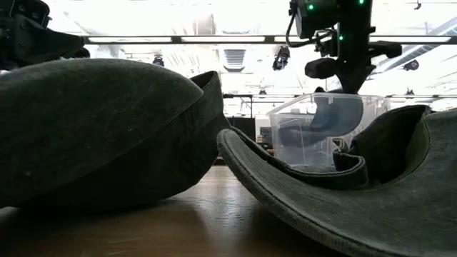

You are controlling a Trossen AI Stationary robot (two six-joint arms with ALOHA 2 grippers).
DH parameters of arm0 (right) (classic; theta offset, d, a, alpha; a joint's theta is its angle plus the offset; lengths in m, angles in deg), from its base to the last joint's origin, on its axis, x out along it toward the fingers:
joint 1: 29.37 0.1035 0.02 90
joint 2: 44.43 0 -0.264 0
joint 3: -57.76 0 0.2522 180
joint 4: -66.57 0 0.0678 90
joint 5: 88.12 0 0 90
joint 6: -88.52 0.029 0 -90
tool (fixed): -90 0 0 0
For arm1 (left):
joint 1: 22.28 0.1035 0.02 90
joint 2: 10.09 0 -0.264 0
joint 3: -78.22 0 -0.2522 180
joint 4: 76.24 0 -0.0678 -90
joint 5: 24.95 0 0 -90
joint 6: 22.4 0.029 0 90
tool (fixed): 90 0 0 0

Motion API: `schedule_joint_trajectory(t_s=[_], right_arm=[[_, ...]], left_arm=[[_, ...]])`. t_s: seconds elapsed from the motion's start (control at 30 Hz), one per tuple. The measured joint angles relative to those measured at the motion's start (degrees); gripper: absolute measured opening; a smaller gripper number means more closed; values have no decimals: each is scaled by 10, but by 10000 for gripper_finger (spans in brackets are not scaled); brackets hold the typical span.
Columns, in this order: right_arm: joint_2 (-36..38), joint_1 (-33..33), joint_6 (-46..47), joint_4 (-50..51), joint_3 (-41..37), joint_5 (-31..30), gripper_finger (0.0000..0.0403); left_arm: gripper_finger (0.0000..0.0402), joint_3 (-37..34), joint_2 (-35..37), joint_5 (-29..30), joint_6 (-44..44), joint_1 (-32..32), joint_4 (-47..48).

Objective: Pick & Place hat
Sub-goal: Put the top blue cap into the right transparent bin, then put the right blue cap into the right transparent bin

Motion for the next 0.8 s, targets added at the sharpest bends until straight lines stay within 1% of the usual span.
schedule_joint_trajectory(t_s=[0.1, 0.17, 0.27, 0.5, 0.57, 0.67, 0.8], right_arm=[[0, -1, 1, -1, -3, 0, 16], [0, -1, -6, -3, -3, 0, 28], [0, -1, -13, -5, -3, 7, 66], [0, 0, -34, -5, 1, 25, 189], [0, 0, -56, -5, 13, 25, 219], [0, 1, -98, -4, 36, 27, 250], [1, 9, -130, -4, 75, 39, 269]], left_arm=[[0, 0, 0, 0, 0, 0, 0], [0, 0, 0, 0, 0, 0, 0], [0, 0, 0, 0, 0, 0, 0], [0, 0, 0, 0, 0, 0, 0], [0, 0, 0, 0, 0, 0, 0], [0, 0, 0, 0, 0, 0, 0], [0, 0, 0, 0, 0, 0, 0]])
